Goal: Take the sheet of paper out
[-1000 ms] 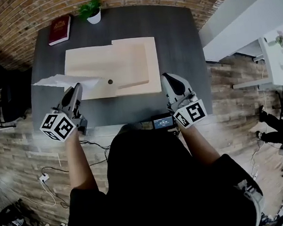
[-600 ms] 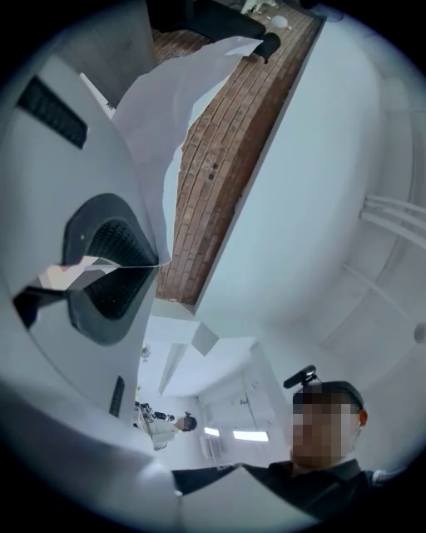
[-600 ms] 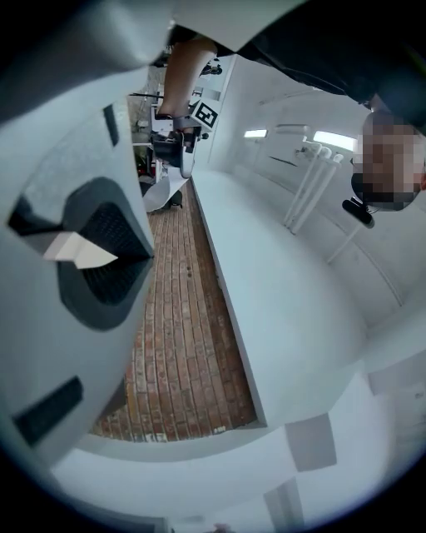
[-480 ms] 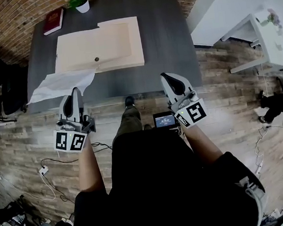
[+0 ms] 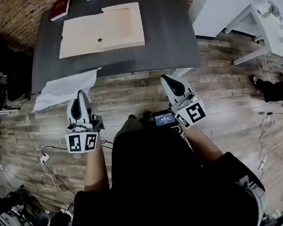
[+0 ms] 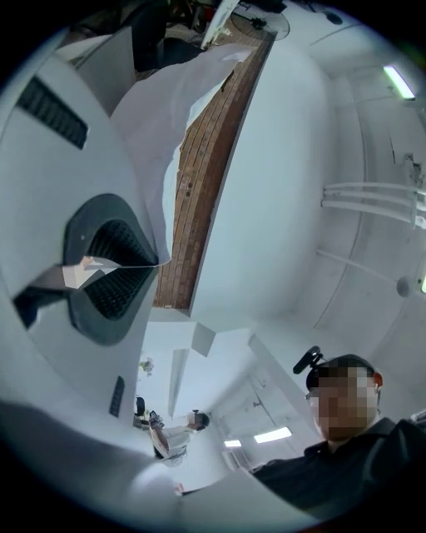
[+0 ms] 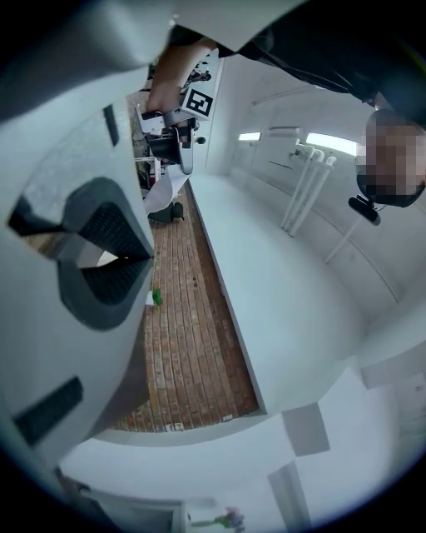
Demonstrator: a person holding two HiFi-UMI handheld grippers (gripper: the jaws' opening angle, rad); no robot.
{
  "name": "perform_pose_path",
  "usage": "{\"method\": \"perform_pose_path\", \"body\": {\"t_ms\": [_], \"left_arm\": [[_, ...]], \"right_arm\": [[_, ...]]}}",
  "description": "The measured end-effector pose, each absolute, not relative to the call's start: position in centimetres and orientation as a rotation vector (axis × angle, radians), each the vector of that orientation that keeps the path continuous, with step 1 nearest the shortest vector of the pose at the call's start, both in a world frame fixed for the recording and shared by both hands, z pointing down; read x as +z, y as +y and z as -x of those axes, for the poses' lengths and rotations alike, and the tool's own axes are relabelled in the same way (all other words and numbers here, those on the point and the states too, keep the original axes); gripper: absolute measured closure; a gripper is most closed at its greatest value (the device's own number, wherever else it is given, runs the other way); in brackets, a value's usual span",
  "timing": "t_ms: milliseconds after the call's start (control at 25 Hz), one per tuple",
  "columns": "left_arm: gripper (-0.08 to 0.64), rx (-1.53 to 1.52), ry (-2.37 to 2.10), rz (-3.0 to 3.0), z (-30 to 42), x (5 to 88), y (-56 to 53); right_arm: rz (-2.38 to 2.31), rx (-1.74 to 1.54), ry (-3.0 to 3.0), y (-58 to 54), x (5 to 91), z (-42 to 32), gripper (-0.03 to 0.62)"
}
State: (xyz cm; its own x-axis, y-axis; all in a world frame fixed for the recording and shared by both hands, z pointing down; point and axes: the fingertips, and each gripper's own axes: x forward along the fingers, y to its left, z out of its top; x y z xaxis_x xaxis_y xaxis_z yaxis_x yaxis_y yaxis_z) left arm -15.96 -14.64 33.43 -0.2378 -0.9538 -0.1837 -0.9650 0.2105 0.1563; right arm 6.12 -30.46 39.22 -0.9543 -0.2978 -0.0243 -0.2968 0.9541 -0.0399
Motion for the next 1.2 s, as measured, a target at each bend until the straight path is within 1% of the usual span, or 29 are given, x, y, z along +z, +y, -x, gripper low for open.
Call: {"method": "perform_pose_path", "body": {"t_ms": [240,560,760,920,1200], "left_arm": [[0.566,0.356,2.398,1.891,14.2,34.7,-10.2],[0.566,0.313,2.349,1.984,13.8,36.3,-2.2],[0.566,0.375,2.330,2.016,14.0,36.8,4.7],[0.566,0.378,2.345,2.073,13.6,39.4,9.2],[0.566,0.428,2.375,2.098,11.3,41.6,14.3]], "right_arm": [[0.470,-0.050,3.088,-24.8,39.3,-6.8,0.589],[0.562,-0.006,3.094,-15.1,38.5,-6.1,0.589],[0.586,-0.032,3.131,-7.4,40.3,-6.0,0.589],[0.578,-0.042,3.177,-1.8,41.4,-6.2,0.589],[0.574,-0.017,3.217,2.9,41.8,-7.9,0.589]]}}
